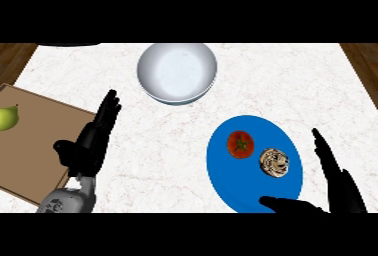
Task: Pick the cupcake from the plate and place it in the bowl
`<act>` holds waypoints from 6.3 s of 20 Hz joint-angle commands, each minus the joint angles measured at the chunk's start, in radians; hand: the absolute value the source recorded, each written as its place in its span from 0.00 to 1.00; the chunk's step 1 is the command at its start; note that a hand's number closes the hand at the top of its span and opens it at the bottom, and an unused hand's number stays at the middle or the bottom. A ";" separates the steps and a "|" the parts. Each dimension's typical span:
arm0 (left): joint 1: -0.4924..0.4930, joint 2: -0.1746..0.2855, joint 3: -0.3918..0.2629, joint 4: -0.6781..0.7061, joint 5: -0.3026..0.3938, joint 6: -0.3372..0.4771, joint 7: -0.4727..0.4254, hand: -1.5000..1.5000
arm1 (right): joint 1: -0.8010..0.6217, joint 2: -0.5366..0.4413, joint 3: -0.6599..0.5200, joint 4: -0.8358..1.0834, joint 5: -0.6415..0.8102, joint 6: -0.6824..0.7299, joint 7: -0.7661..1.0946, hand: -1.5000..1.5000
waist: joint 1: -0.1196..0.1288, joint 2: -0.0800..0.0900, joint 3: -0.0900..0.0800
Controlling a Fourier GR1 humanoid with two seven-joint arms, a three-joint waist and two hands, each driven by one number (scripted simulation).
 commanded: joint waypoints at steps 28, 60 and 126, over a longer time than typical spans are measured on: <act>-0.019 -0.058 0.120 0.045 -0.055 -0.104 -0.017 0.50 | -0.080 0.140 -0.085 0.387 0.020 -0.076 -0.225 0.00 | 0.003 0.001 -0.001; -0.068 -0.123 0.062 0.032 -0.108 -0.153 0.016 0.50 | -0.510 0.218 0.483 0.579 0.009 -0.105 -0.324 1.00 | 0.125 0.014 0.002; -0.070 -0.147 0.085 0.071 -0.156 -0.108 -0.002 0.50 | -1.512 0.218 0.237 1.772 -0.328 -0.270 -0.449 0.00 | 0.047 0.022 0.000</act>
